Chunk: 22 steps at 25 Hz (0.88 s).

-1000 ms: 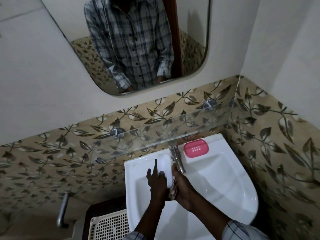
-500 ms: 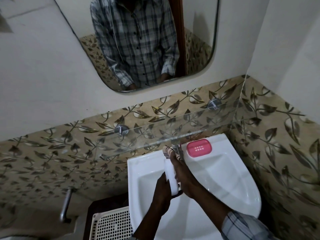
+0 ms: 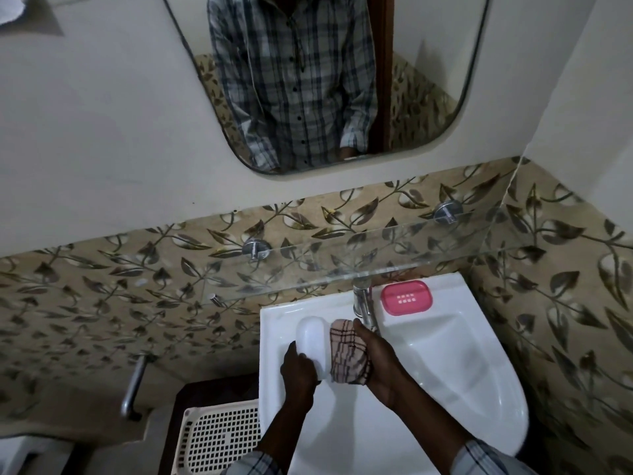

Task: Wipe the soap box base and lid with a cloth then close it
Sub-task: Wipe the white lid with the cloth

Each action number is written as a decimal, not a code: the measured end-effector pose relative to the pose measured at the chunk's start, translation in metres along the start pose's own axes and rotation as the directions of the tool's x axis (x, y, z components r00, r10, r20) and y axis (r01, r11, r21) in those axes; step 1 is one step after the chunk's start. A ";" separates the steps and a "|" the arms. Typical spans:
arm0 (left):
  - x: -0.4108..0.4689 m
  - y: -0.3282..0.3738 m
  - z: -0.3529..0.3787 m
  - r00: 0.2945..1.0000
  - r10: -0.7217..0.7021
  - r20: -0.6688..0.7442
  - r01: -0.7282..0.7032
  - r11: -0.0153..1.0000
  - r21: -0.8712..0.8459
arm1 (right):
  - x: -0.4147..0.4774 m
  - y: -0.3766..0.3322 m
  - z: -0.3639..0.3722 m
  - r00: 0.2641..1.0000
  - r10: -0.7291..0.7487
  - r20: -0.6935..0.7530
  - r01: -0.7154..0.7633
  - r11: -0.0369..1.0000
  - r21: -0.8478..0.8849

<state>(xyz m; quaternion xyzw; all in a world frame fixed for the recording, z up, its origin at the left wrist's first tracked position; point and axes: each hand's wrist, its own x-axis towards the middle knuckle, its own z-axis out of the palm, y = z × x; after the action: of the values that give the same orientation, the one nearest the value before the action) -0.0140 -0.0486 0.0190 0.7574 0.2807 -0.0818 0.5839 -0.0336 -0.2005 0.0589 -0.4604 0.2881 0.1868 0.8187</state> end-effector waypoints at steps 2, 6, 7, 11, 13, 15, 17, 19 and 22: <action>0.002 -0.009 -0.010 0.999 -0.029 -0.029 0.028 0.999 -0.039 | 0.012 0.003 -0.002 0.998 -0.030 -0.064 0.027 0.999 -0.042; 0.004 -0.026 -0.024 0.993 -0.030 -0.110 0.027 0.999 -0.024 | 0.037 0.004 0.011 0.975 -0.081 -0.206 0.021 0.961 -0.277; 0.004 -0.028 -0.025 0.991 -0.028 -0.131 0.027 1.000 -0.011 | 0.045 0.001 0.018 0.968 -0.096 -0.232 0.023 0.954 -0.300; 0.002 -0.033 -0.038 0.985 0.017 -0.172 -0.013 1.000 0.021 | 0.079 -0.010 0.040 0.978 -0.100 -0.186 0.040 0.953 -0.301; 0.001 -0.036 -0.044 0.988 0.025 -0.151 -0.023 1.000 0.010 | 0.092 -0.016 0.048 0.985 -0.115 -0.130 0.081 0.967 -0.241; 0.000 -0.038 -0.047 0.995 0.011 -0.098 -0.012 1.000 -0.009 | 0.097 -0.020 0.051 0.968 -0.166 -0.190 0.112 0.957 -0.268; 0.000 -0.036 -0.045 0.998 -0.021 -0.061 0.019 0.999 -0.043 | 0.091 -0.019 0.048 0.947 -0.208 -0.245 0.108 0.924 -0.368; -0.001 -0.030 -0.036 0.999 -0.048 -0.018 0.046 0.995 -0.087 | 0.073 -0.011 0.037 0.960 -0.216 -0.180 0.119 0.893 -0.433; -0.007 -0.014 -0.013 0.991 0.000 0.131 0.015 0.993 -0.117 | 0.041 0.006 0.012 0.995 -0.090 0.040 0.098 0.928 -0.360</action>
<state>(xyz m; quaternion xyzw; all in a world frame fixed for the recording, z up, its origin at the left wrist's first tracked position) -0.0299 -0.0365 0.0148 0.7135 0.2492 -0.1166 0.6444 -0.0022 -0.1853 0.0338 -0.6142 0.2169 0.2025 0.7312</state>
